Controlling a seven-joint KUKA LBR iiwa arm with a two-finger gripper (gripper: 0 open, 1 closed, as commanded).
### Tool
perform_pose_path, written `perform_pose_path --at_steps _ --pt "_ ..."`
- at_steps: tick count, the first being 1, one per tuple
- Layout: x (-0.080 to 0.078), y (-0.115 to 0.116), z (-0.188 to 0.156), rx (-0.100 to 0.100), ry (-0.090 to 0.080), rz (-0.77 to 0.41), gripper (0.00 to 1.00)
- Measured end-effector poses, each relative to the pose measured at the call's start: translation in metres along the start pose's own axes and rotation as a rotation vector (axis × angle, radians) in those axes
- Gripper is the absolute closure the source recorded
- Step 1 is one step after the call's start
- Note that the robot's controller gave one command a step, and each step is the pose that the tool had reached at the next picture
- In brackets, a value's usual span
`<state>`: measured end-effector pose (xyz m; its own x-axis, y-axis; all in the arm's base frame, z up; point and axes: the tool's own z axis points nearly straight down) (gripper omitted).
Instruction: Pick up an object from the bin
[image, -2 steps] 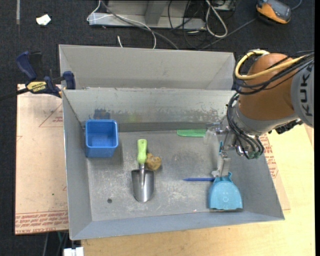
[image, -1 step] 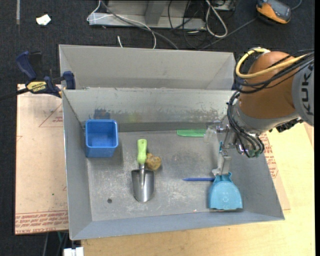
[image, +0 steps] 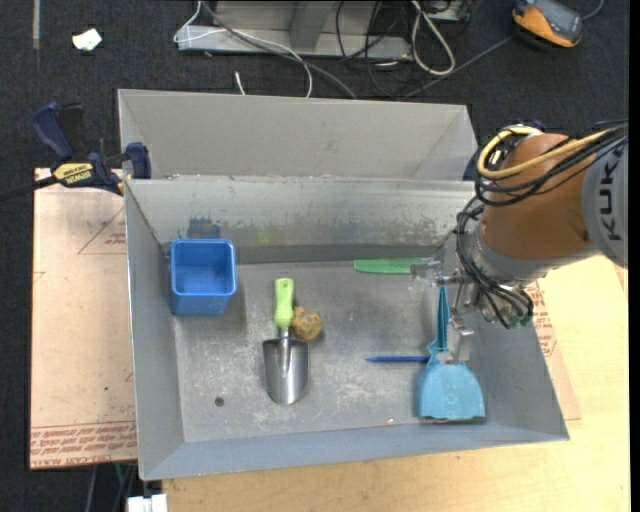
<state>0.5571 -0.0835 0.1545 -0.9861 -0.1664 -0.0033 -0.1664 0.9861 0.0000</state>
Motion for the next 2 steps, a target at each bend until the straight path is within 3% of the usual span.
perform_pose_path --at_steps 1,2 --pt "-0.034 -0.033 0.015 0.001 -0.004 -0.402 0.00" --pt "-0.026 -0.050 0.036 -0.001 0.000 -0.537 0.00"
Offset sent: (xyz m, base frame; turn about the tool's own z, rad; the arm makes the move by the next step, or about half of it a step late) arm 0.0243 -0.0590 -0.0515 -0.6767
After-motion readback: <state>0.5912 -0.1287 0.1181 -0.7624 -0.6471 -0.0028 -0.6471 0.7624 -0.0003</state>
